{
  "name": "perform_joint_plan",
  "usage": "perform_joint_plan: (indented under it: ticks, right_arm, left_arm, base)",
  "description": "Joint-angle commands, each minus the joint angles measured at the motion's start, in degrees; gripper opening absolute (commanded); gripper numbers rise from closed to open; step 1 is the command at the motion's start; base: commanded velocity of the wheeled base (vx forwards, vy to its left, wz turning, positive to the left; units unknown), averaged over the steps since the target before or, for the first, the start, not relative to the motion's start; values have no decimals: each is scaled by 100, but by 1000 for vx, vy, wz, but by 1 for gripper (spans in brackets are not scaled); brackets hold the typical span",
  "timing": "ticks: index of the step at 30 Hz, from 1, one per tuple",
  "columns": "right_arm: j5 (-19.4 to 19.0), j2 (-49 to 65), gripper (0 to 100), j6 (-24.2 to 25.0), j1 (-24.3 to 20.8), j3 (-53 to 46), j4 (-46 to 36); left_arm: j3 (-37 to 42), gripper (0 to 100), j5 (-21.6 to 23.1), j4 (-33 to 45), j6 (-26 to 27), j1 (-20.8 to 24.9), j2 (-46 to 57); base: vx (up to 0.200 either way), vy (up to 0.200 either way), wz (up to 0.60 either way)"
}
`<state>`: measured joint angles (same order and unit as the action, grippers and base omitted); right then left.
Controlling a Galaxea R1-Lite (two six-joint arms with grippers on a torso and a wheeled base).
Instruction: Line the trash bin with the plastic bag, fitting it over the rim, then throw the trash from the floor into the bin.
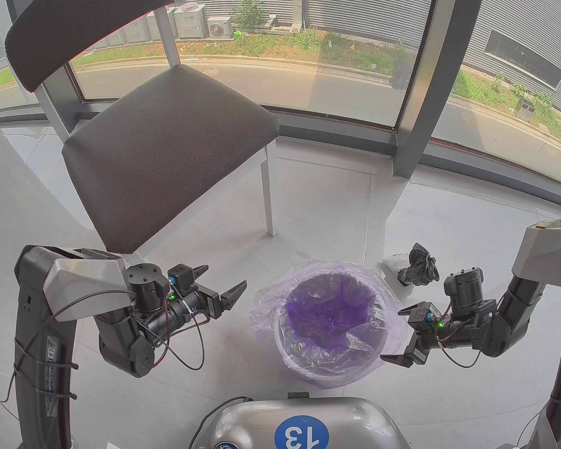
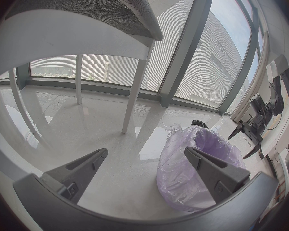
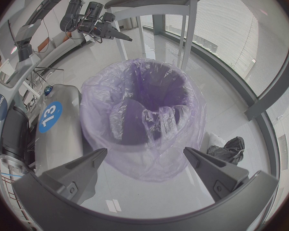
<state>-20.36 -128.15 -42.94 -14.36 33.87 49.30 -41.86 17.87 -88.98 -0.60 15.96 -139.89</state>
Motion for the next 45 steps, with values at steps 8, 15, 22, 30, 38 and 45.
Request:
perform_joint_plan:
  ticks: [8, 15, 22, 30, 38, 45]
  right_arm:
    - [-12, -430, 0, -4, -164, 296, 1]
    - [-12, -123, 0, 13, -58, 68, 54]
    - [-12, -149, 0, 31, -67, 138, 54]
    - [-21, -149, 0, 57, -137, 358, 27]
    - [-30, -140, 0, 57, -181, 314, 36]
    - [-21, -158, 0, 92, -251, 366, 45]
  left_arm:
    - [-50, 100, 6, -49, -2, -66, -47]
    - [-59, 100, 6, -58, 7, -66, -127]
    - [-50, 100, 6, -58, 7, -66, -135]
    - [-68, 100, 6, -58, 7, -66, -170]
    - [-59, 100, 6, -67, 7, -49, -232]
    - [-138, 100, -3, -58, 7, 30, -610]
  base:
    - [0, 0, 0]
    - [0, 0, 0]
    - [0, 0, 0]
    - [0, 0, 0]
    - [0, 0, 0]
    - [0, 0, 0]
